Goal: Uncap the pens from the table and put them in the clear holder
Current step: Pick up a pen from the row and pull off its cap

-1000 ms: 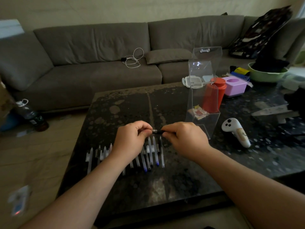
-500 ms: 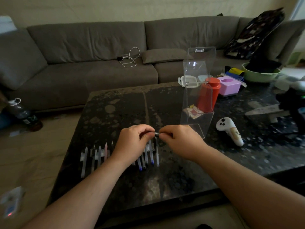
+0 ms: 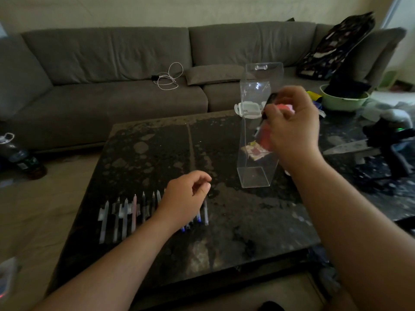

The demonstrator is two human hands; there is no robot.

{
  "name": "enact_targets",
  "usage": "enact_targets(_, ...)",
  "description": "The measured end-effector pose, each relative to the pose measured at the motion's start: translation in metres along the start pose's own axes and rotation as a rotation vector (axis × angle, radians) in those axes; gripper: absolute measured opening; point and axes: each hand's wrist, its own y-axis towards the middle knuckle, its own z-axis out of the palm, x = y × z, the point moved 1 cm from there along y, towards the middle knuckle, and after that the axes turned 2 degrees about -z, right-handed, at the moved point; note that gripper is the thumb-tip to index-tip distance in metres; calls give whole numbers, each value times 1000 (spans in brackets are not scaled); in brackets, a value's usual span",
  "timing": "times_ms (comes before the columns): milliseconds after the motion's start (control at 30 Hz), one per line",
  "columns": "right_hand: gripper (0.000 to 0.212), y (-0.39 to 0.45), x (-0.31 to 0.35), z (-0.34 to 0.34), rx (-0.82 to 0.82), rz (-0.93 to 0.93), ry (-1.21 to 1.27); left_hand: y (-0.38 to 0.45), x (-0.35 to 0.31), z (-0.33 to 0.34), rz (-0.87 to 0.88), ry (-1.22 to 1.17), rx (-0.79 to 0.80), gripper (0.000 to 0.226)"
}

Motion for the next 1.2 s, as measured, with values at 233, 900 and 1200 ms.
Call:
enact_targets(233, 35, -19, -63, 12, 359, -2, -592, 5, 1, 17, 55, 261, 48, 16)
enact_targets(900, 40, -54, -62, 38, 587, -295, -560, 17, 23, 19, -186, 586, 104, 25)
enact_targets(1200, 28, -109, -94, 87, 1171, -6, -660, 17, 29, 20, -124, 664, 131, 43)
